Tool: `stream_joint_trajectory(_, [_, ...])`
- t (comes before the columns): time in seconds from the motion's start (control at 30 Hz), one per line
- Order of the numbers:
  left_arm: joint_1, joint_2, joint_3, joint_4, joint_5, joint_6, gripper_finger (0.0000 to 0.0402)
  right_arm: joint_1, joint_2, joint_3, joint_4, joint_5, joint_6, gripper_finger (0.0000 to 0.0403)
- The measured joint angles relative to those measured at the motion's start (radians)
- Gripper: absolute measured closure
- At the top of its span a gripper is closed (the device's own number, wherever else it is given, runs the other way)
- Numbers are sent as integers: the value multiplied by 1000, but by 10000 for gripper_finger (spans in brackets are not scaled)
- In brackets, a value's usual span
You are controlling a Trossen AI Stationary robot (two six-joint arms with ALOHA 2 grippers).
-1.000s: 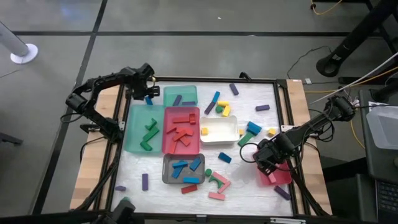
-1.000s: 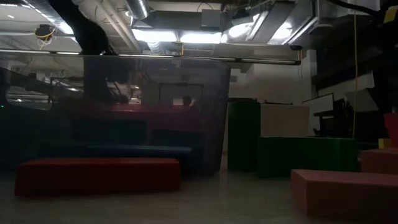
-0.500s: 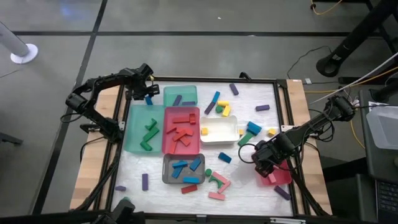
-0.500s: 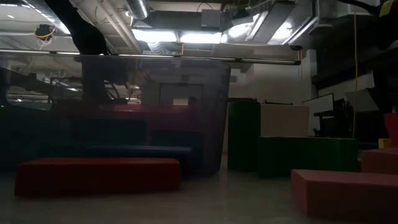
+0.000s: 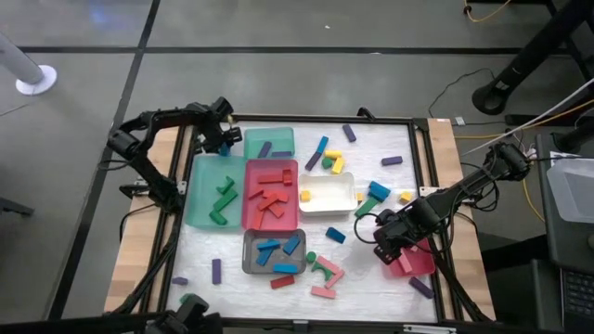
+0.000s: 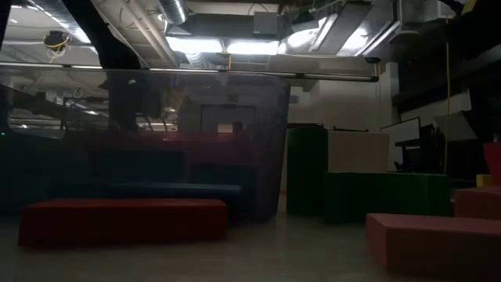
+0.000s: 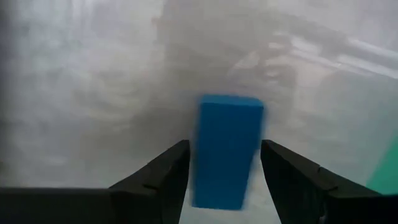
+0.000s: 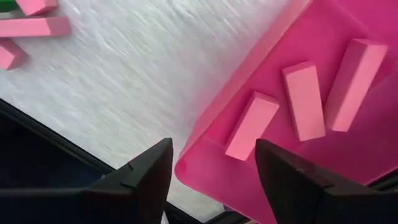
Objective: Sort blocks
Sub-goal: Put the blue block into the black bin
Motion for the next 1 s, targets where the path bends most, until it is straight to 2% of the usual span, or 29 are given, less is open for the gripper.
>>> stream_joint_trajectory(0.2, [-1, 21, 0, -4, -5, 3, 219, -1, -1, 0, 10, 3, 0, 174])
stream_joint_trajectory(0.37, [0, 18, -1, -20, 2, 62, 268, -20, -3, 0, 2, 9, -24, 174])
stream_joint_trajectory(0.43, [-1, 6, -3, -23, 5, 78, 290, -41, -11, 0, 1, 8, -54, 174])
stream_joint_trajectory(0.63, [-1, -67, -3, -52, 41, 91, 292, -136, -39, 2, -35, 13, -201, 174])
stream_joint_trajectory(0.83, [3, -203, 48, -46, 136, 169, 292, -256, -77, 2, -96, 63, -375, 174])
stream_joint_trajectory(1.0, [-35, -352, 73, -38, 341, 196, 292, -360, -85, 2, -95, 154, -534, 174])
